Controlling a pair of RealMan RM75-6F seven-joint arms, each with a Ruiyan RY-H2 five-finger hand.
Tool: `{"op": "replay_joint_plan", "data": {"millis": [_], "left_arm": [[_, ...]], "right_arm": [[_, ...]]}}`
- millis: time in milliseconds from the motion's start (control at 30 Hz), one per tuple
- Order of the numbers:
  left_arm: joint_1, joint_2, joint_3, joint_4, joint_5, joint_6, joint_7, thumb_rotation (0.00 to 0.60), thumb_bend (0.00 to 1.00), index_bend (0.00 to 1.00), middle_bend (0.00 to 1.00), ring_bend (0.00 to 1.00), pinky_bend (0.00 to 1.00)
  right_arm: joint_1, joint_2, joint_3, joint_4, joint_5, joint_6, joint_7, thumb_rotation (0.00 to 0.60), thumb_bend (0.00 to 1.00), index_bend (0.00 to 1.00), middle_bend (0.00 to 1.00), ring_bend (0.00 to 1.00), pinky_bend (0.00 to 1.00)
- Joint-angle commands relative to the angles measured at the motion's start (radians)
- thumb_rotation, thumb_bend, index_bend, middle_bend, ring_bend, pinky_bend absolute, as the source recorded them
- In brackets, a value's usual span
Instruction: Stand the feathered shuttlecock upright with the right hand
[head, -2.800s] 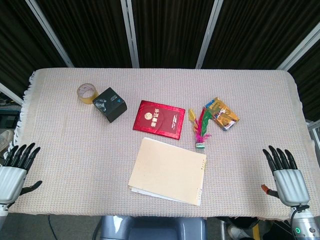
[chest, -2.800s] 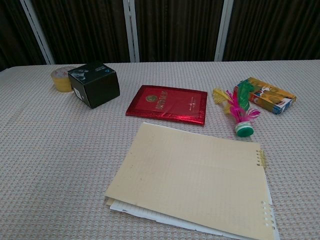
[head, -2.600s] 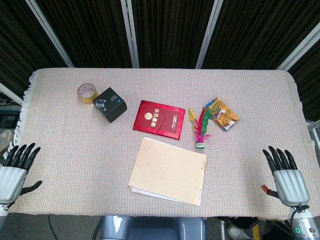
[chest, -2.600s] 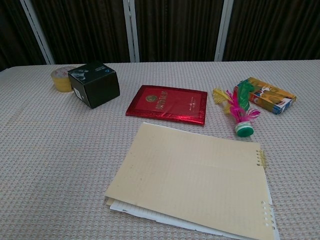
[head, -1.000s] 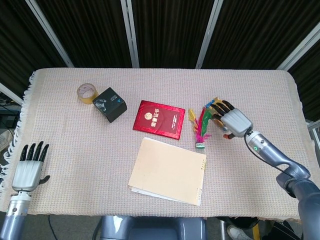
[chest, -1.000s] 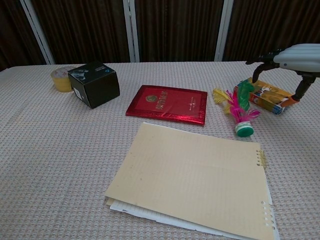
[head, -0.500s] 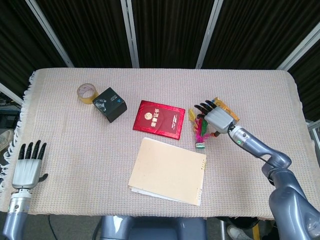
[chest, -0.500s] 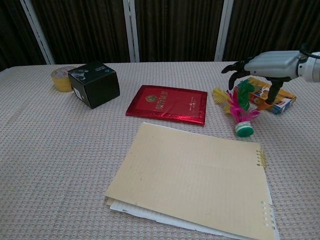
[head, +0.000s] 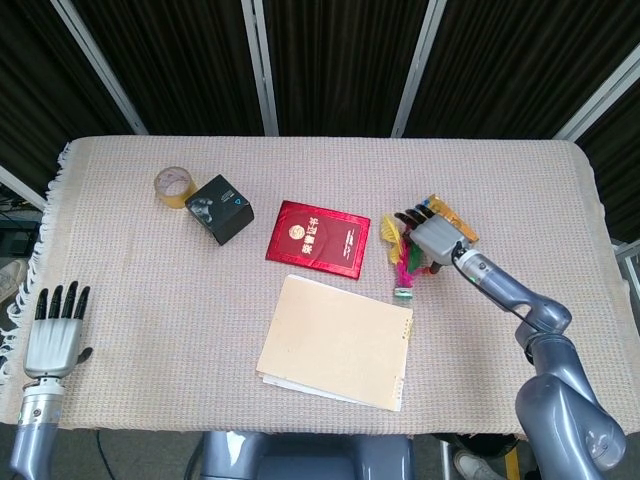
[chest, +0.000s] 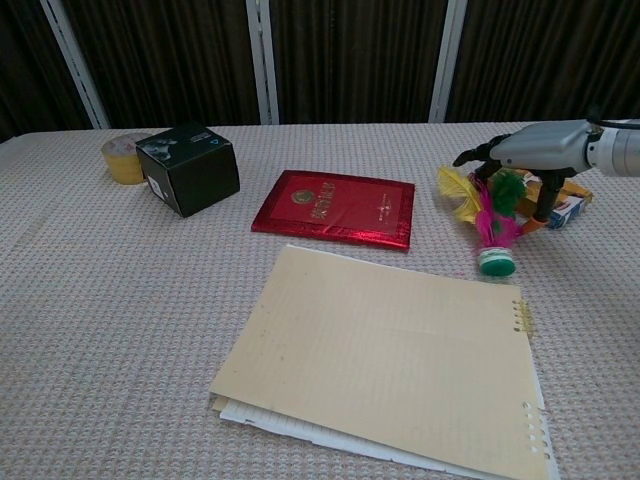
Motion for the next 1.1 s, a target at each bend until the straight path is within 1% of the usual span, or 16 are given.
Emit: {"op": "replay_joint_plan", "data": {"millis": [33, 133, 233, 367, 467, 667, 800, 967, 1100], "left_arm": [[0.0, 0.001, 0.002, -0.003, 0.004, 0.005, -0.001, 0.578, 0.06, 0.0, 0.0, 0.0, 0.0], [0.002, 0.003, 0.004, -0.005, 0.007, 0.008, -0.003, 0.577, 0.07, 0.0, 0.0, 0.0, 0.0], [0.002, 0.007, 0.008, -0.005, 0.011, 0.007, -0.01, 0.576, 0.07, 0.0, 0.0, 0.0, 0.0], [0.003, 0.016, 0.013, -0.012, 0.022, 0.015, -0.023, 0.574, 0.07, 0.0, 0.0, 0.0, 0.0], [0.004, 0.024, 0.018, -0.016, 0.027, 0.014, -0.033, 0.577, 0.07, 0.0, 0.0, 0.0, 0.0], [0.003, 0.046, 0.027, -0.03, 0.045, 0.014, -0.068, 0.578, 0.07, 0.0, 0.0, 0.0, 0.0], [0.0, 0.062, 0.035, -0.039, 0.05, -0.003, -0.092, 0.576, 0.07, 0.0, 0.0, 0.0, 0.0], [-0.004, 0.078, 0.045, -0.045, 0.059, -0.021, -0.127, 0.575, 0.07, 0.0, 0.0, 0.0, 0.0], [-0.004, 0.091, 0.052, -0.055, 0.069, -0.023, -0.146, 0.577, 0.07, 0.0, 0.0, 0.0, 0.0]], "right_arm": [[-0.004, -0.009, -0.009, 0.011, 0.001, -0.007, 0.011, 0.6, 0.14, 0.56, 0.0, 0.0, 0.0], [-0.009, -0.016, -0.015, 0.016, 0.004, -0.002, 0.015, 0.6, 0.16, 0.64, 0.03, 0.0, 0.0], [-0.019, -0.026, -0.014, 0.023, 0.013, 0.008, 0.003, 0.6, 0.18, 0.68, 0.07, 0.0, 0.0], [-0.03, -0.03, -0.002, 0.02, 0.033, 0.037, -0.01, 0.6, 0.2, 0.75, 0.11, 0.0, 0.0], [-0.044, -0.032, 0.012, 0.022, 0.051, 0.078, -0.048, 0.6, 0.2, 0.79, 0.15, 0.0, 0.0], [-0.081, -0.006, 0.041, 0.008, 0.087, 0.191, -0.159, 0.6, 0.21, 0.8, 0.16, 0.0, 0.0], [-0.114, 0.039, 0.066, -0.035, 0.115, 0.288, -0.232, 0.6, 0.21, 0.8, 0.16, 0.0, 0.0], [-0.166, 0.122, 0.097, -0.139, 0.145, 0.431, -0.351, 0.6, 0.21, 0.78, 0.16, 0.0, 0.0], [-0.201, 0.206, 0.12, -0.269, 0.164, 0.516, -0.479, 0.6, 0.2, 0.75, 0.15, 0.0, 0.0]]}}
